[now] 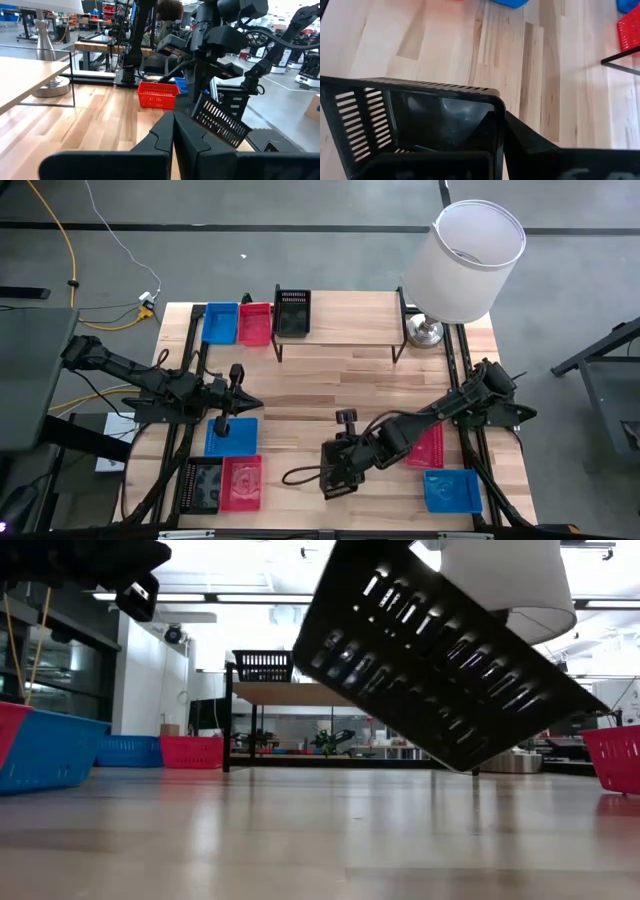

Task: Stack baskets on shelf by color
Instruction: Stack the right black bin on top of the black bin on the shelf

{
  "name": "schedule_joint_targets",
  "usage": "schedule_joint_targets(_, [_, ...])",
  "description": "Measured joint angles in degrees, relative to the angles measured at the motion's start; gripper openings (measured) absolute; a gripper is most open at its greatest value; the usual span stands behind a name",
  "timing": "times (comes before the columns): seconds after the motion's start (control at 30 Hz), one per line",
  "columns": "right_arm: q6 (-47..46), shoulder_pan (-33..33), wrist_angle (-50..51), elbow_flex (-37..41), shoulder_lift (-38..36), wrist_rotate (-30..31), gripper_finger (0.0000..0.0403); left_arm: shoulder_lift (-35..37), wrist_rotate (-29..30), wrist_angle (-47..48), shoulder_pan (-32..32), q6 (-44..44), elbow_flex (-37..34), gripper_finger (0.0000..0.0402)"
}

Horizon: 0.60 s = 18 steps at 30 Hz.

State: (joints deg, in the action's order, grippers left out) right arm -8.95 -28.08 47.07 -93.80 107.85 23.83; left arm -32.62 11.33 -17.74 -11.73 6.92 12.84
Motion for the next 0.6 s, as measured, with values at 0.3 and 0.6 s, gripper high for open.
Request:
schedule_joint_targets(0.3, [-1.1,0.5,2.1,0.0,0.0,-0.4,0.0,0.0,0.8,2.9,0.0,0.4,0.0,0.0])
schedule_joint_targets(0.6, [-5.9,1.5,9.6,0.0,-0.4,-0.4,0.0,0.0,-2.1,5.3,0.0,0.4,0.0,0.0])
